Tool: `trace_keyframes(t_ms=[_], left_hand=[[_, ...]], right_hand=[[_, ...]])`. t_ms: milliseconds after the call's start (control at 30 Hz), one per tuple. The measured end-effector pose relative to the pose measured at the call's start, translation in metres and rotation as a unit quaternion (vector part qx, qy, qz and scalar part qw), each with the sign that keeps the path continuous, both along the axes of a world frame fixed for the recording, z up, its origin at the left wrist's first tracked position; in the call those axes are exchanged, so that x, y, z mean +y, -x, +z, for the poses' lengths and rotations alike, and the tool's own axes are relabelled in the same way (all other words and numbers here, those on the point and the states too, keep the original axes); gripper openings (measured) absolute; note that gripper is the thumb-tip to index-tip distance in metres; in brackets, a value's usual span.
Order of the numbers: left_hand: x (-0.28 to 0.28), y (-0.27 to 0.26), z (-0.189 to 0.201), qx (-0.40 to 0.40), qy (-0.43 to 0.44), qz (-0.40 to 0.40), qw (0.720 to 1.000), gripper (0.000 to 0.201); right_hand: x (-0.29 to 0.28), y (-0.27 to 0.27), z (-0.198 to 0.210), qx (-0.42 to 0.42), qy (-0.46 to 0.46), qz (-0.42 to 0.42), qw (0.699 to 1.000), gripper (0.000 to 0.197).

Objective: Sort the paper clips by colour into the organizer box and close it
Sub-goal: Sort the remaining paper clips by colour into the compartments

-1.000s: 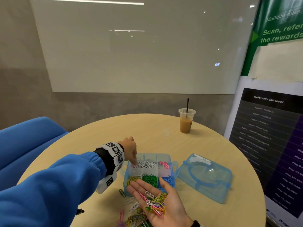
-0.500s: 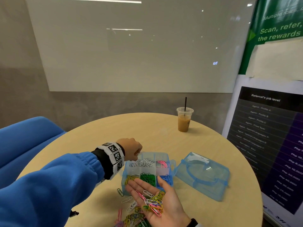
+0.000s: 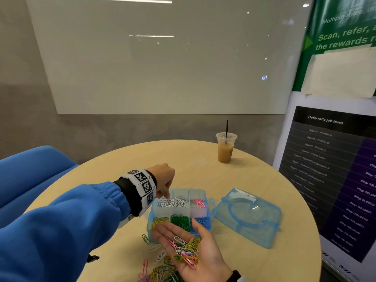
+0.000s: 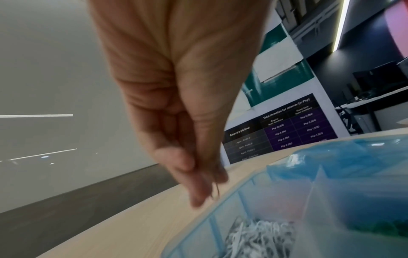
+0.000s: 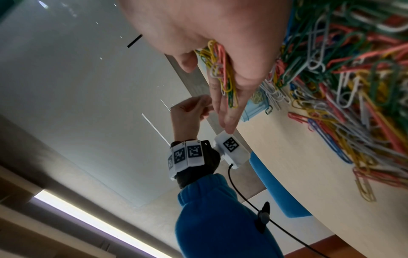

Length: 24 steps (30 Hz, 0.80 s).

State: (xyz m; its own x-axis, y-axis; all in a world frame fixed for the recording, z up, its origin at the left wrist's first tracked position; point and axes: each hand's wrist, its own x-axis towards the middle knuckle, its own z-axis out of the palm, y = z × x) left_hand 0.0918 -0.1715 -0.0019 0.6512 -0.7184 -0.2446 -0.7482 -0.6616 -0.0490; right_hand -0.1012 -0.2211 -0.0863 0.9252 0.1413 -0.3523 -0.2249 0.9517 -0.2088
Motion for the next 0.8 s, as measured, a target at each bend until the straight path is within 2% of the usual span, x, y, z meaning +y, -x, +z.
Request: trace_keyframes(t_ms=[100,233,300,400,633,700,800], left_hand=[[-0.004,0.004,0.003,-0.030,0.058,-0.008,0.998,0.014],[-0.014,0.013,0.000,0.054,0.203,-0.027,0.977,0.014],[-0.018,0.018,-0.002,0.083,0.193,-0.030,0.977,0.025],[-0.017,0.026,-0.002,0.067,0.139,-0.048,0.987,0.045],[0.033,0.070,-0.003,0.106,0.210,-0.132,0.963,0.021],[0.051,0.080,-0.008,0.097,0.230,-0.138,0.958,0.019],[0.072,0.085,-0.015,0.069,0.218,-0.148,0.962,0.015]], right_hand=[[0.000,0.000,0.000,0.002,-0.002,0.004,1.000,0.071],[0.000,0.000,-0.001,0.004,-0.009,0.009,1.000,0.073],[-0.001,0.000,0.000,0.007,-0.005,0.008,1.000,0.073],[-0.001,0.001,0.002,0.009,0.014,-0.001,1.000,0.075],[-0.003,0.013,0.010,0.004,0.062,-0.018,0.998,0.083],[-0.004,0.014,0.010,-0.004,0.079,-0.029,0.996,0.081],[-0.003,0.015,0.009,-0.010,0.097,-0.041,0.994,0.081]])
